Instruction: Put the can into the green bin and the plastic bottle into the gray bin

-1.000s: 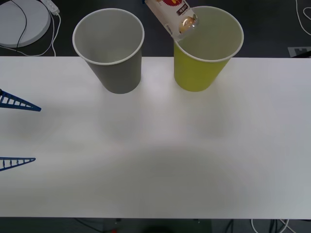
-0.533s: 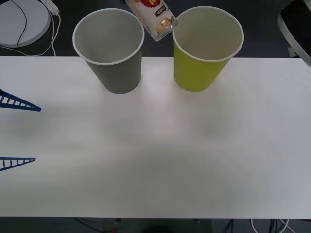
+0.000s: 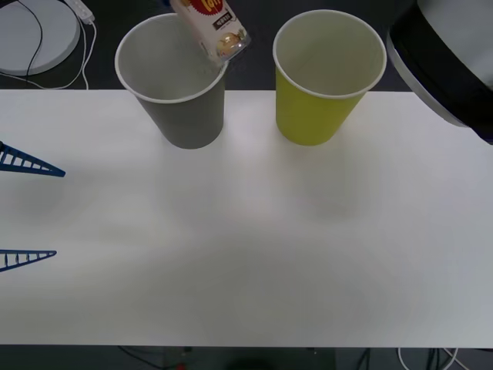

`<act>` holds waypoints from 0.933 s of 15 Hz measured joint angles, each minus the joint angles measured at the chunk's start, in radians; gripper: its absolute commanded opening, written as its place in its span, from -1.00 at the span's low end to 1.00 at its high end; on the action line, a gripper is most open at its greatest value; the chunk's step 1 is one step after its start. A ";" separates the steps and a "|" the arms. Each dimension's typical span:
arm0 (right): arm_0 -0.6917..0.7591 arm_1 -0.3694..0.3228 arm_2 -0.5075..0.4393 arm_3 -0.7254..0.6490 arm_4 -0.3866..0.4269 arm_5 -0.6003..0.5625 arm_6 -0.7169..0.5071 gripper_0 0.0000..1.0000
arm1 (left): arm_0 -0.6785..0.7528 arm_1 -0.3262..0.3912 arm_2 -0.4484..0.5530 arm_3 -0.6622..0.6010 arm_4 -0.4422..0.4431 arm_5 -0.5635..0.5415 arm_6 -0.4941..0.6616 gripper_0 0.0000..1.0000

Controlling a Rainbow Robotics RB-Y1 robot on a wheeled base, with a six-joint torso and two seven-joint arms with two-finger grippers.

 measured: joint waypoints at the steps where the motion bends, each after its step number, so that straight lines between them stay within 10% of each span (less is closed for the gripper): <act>1: -0.006 0.013 0.000 0.020 0.000 0.023 0.000 -1.00 | 0.000 0.000 0.000 0.000 0.000 0.000 0.000 1.00; 14: -0.026 0.084 0.080 0.075 -0.020 0.199 -0.075 -0.85 | 0.000 0.000 0.000 0.000 0.000 0.000 0.000 1.00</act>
